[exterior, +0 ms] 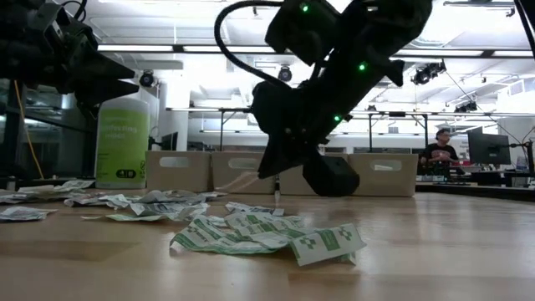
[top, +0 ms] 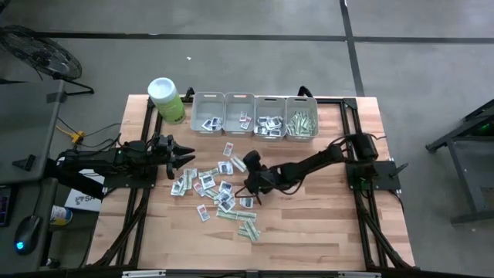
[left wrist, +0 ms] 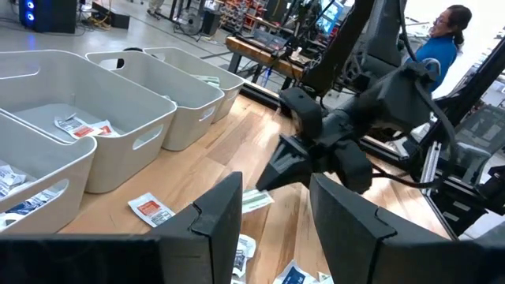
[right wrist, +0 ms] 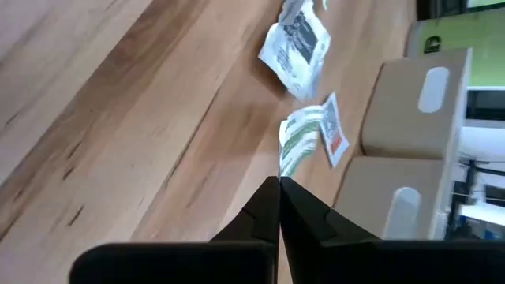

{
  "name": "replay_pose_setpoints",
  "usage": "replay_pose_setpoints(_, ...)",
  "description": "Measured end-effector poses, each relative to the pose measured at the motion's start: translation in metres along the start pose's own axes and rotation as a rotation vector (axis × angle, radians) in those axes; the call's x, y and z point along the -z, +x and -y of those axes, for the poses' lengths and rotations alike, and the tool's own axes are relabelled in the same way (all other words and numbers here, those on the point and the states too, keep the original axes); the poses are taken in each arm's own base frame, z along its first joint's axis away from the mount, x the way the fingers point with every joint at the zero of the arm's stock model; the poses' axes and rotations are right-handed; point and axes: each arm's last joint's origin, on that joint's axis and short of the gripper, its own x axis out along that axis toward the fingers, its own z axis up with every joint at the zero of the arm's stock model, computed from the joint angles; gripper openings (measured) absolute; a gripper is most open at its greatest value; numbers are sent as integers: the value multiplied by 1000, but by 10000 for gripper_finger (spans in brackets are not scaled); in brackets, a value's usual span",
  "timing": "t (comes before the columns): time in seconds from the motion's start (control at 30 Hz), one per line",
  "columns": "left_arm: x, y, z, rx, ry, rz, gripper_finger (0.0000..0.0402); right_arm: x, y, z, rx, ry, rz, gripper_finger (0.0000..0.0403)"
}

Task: Pick & Place First Aid Supplies
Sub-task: Put the bandage into the right gray bin

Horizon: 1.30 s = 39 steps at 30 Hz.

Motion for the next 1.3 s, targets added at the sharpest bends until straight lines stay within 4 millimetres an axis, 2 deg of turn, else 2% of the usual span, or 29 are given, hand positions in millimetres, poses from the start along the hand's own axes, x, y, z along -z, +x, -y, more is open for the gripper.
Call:
replay_pose_setpoints(0.13, 0, 0, 0, -1, 0, 0, 150, -6, -8, -4, 63, -18, -38, 1)
replay_pose_setpoints(0.27, 0, 0, 0, -1, 0, -1, 150, -9, -20, 0, 189, -19, -127, 0)
replay_pose_setpoints(0.63, 0, 0, 0, -1, 0, 0, 150, 0, -32, 16, 368, 17, -309, 0)
replay_pose_setpoints(0.73, 0, 0, 0, -1, 0, 0, 150, 8, -33, 22, 414, 87, -364, 0)
replay_pose_setpoints(0.97, 0, 0, 0, 0, 0, 0, 150, 33, -46, 35, 394, 181, -450, 0)
replay_pose_setpoints(1.3, 0, 0, 0, 0, 0, -1, 150, 82, -71, 45, 277, 320, -649, 0)
